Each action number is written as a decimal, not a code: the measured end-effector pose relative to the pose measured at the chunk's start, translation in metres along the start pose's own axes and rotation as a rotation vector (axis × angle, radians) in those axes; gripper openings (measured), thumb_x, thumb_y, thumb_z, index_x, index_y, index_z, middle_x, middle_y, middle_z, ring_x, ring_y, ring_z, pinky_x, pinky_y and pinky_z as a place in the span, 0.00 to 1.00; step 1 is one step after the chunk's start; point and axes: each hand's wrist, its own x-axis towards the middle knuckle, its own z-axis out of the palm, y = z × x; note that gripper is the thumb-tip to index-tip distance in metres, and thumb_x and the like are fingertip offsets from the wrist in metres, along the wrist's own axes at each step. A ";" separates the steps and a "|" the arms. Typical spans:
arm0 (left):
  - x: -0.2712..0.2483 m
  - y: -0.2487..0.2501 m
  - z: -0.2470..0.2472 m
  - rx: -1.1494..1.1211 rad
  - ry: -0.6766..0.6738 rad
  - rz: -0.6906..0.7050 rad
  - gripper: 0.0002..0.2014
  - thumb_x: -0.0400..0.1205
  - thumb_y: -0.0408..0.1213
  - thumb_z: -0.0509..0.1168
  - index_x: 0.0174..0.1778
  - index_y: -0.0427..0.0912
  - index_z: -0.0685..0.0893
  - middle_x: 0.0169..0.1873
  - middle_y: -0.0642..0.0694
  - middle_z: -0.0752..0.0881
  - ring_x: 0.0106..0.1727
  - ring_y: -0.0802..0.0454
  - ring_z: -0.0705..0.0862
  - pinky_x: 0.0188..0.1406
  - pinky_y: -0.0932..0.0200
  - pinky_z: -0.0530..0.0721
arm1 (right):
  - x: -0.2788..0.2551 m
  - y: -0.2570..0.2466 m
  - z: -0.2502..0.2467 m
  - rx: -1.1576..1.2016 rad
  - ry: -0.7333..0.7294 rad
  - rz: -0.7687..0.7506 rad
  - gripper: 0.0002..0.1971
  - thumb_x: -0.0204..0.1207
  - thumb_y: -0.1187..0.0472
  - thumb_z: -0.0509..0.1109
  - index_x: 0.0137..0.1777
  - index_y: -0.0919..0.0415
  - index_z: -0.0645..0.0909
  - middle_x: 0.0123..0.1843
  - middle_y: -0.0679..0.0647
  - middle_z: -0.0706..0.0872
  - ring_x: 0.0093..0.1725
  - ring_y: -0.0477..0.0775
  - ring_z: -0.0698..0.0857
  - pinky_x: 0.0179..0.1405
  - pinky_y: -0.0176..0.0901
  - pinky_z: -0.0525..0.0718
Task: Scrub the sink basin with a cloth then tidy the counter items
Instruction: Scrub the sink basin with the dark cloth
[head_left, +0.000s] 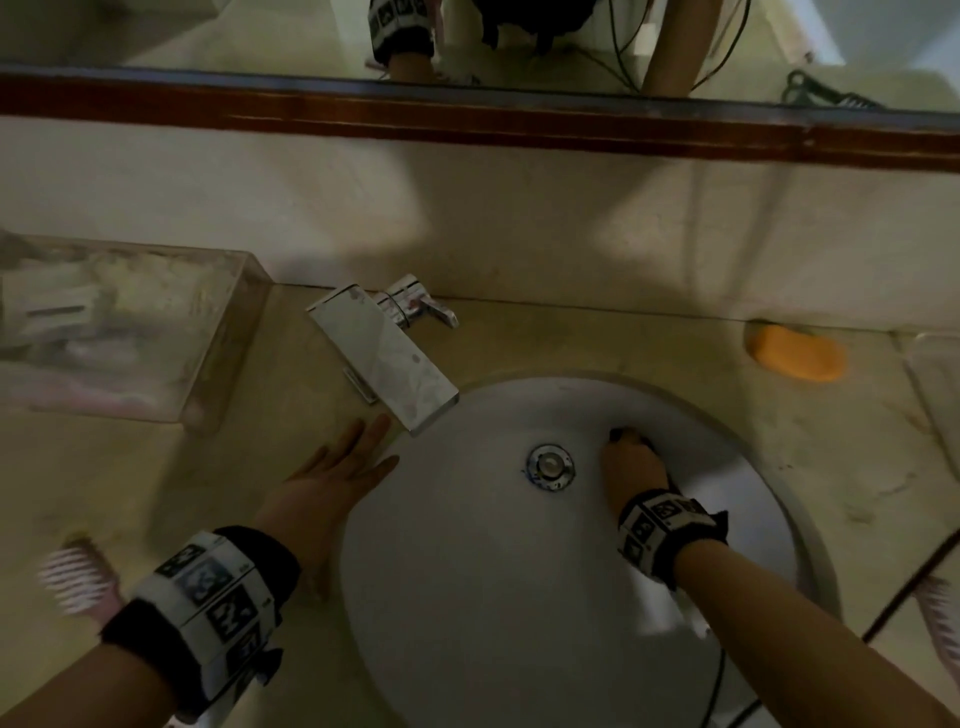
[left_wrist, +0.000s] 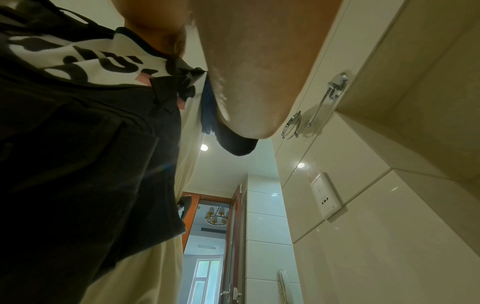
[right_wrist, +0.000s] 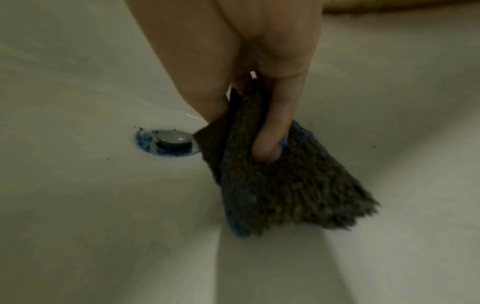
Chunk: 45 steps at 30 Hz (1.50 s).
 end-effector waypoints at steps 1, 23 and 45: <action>0.000 0.000 0.000 -0.009 0.005 -0.004 0.60 0.71 0.51 0.75 0.82 0.50 0.32 0.67 0.51 0.18 0.69 0.54 0.21 0.85 0.51 0.38 | 0.001 -0.004 0.000 0.022 -0.011 -0.003 0.16 0.83 0.69 0.55 0.69 0.71 0.72 0.71 0.68 0.75 0.68 0.66 0.78 0.66 0.52 0.79; 0.003 -0.007 0.015 -0.061 0.134 0.025 0.64 0.64 0.53 0.79 0.83 0.54 0.36 0.68 0.57 0.20 0.79 0.51 0.25 0.85 0.55 0.43 | -0.035 -0.073 0.007 0.176 -0.281 -0.329 0.16 0.82 0.61 0.60 0.65 0.68 0.79 0.68 0.66 0.77 0.65 0.64 0.79 0.66 0.50 0.76; -0.029 0.045 -0.007 -0.494 0.183 0.088 0.41 0.83 0.50 0.61 0.84 0.47 0.41 0.85 0.45 0.48 0.86 0.50 0.52 0.85 0.56 0.53 | -0.076 -0.003 -0.083 0.578 -0.259 -0.337 0.16 0.78 0.71 0.67 0.66 0.64 0.82 0.66 0.61 0.82 0.66 0.63 0.82 0.58 0.48 0.85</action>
